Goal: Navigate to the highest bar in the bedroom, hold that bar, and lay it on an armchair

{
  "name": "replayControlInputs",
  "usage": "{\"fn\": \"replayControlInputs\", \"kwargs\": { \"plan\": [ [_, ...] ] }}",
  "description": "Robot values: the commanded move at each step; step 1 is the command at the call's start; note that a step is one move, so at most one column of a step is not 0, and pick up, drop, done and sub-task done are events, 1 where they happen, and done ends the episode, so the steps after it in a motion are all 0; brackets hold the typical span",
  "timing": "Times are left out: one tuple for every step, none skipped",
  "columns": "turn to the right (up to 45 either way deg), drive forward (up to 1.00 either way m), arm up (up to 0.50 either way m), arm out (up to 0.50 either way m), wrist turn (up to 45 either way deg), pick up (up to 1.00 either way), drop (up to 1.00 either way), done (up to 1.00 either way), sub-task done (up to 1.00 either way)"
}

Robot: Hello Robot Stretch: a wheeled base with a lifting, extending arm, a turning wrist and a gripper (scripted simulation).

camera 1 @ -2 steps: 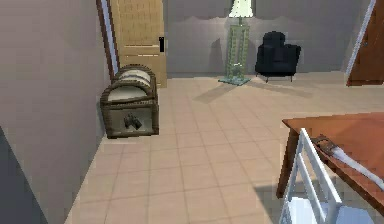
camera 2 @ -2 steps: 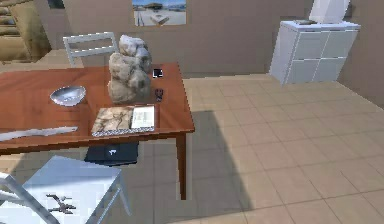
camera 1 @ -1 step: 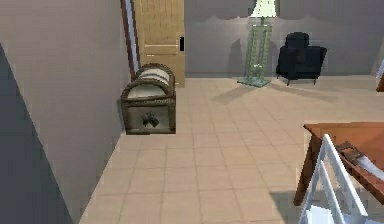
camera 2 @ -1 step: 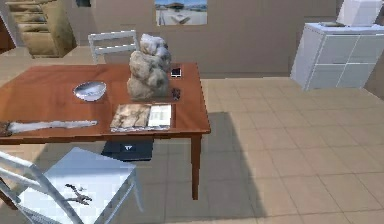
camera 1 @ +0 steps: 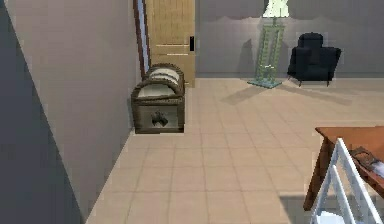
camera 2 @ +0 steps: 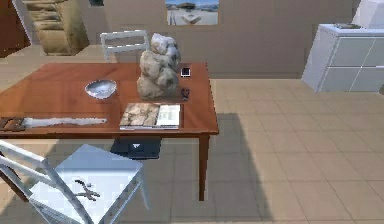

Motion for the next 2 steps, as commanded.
{"fn": "replayControlInputs", "kwargs": {
  "plan": [
    [45.0, 0.0, 0.0, 0.0, 0.0, 0.0, 0.0, 0.0, 0.0],
    [36.0, 0.0, 0.0, 0.0, 0.0, 0.0, 0.0, 0.0, 0.0]
  ]
}}
